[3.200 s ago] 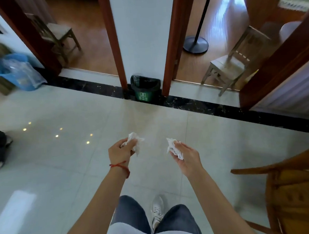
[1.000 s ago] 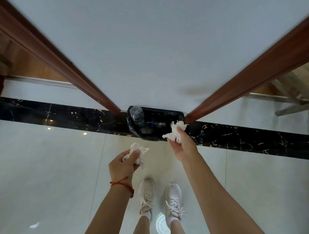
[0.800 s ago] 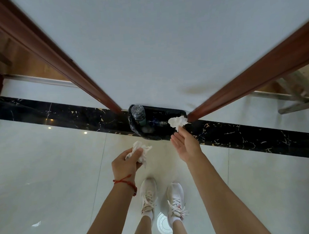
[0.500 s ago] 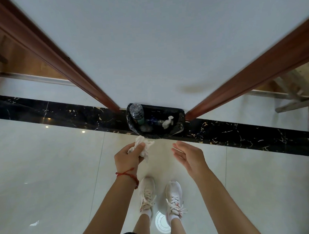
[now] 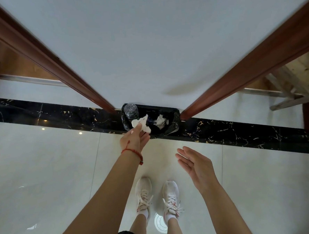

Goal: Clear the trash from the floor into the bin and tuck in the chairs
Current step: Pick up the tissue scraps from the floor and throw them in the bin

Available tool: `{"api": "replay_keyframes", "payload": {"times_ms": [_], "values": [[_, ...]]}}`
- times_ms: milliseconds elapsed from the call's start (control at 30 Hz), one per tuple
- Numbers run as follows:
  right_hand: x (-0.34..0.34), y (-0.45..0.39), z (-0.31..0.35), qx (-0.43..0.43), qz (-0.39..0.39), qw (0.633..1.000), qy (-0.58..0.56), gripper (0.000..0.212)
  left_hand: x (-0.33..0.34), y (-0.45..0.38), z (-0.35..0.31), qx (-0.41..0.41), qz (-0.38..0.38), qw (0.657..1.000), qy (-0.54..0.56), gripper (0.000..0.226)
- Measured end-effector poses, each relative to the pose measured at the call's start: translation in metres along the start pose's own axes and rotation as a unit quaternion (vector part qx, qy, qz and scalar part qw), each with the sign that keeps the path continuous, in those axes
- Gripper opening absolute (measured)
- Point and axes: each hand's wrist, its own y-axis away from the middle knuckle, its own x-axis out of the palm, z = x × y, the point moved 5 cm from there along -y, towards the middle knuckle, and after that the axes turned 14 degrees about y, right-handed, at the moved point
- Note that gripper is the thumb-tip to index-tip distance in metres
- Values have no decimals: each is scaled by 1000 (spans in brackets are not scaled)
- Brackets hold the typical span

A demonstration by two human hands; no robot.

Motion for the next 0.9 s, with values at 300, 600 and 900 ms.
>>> {"api": "replay_keyframes", "payload": {"times_ms": [300,600,900], "values": [[3,4,5,-9,3,1000,-20,20,-15,6,-6,121,57,951,-280,48],[-1,31,30,-160,-86,943,279,17,-40,51,-13,329,155,694,-622,49],[2,101,62,-332,-108,686,638,51,-31,132,-40,390,176,579,-694,49]]}}
